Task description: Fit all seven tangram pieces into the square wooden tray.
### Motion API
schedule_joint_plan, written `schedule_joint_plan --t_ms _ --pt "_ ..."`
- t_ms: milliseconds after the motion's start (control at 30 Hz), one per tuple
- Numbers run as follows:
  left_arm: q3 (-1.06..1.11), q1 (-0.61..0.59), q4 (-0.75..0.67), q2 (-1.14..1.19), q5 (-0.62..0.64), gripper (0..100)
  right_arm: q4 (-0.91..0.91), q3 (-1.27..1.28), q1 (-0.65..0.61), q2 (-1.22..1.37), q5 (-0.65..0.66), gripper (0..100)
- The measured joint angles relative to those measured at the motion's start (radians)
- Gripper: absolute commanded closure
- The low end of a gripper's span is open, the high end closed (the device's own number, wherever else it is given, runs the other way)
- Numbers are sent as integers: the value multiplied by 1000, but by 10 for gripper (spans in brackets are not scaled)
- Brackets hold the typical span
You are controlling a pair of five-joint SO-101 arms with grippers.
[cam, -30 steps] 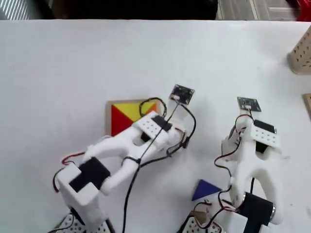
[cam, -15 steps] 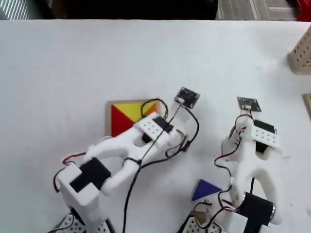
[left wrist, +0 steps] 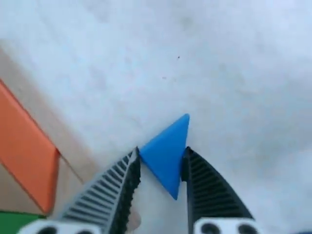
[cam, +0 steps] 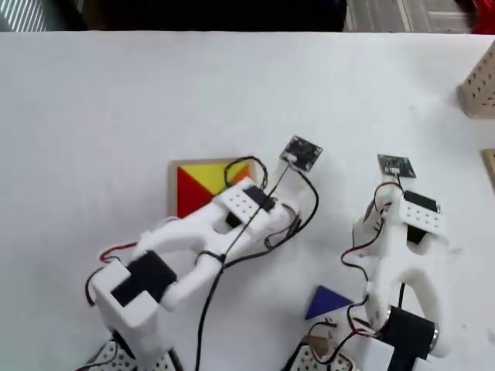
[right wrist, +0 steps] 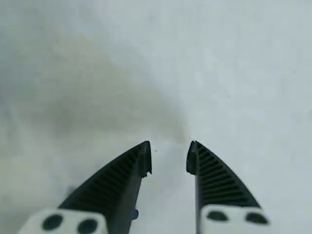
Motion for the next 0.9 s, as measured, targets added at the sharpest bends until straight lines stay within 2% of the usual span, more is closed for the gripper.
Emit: schedule_joint_plan --t_ms 600,767,900 --pt "-18 5 -2 18 3 899 -15 0 0 0 0 868" --pt "-17 -2 64 -69 0 899 -18 0 0 0 0 868" --pt "-17 -66 114 -126 0 899 -18 0 0 0 0 868"
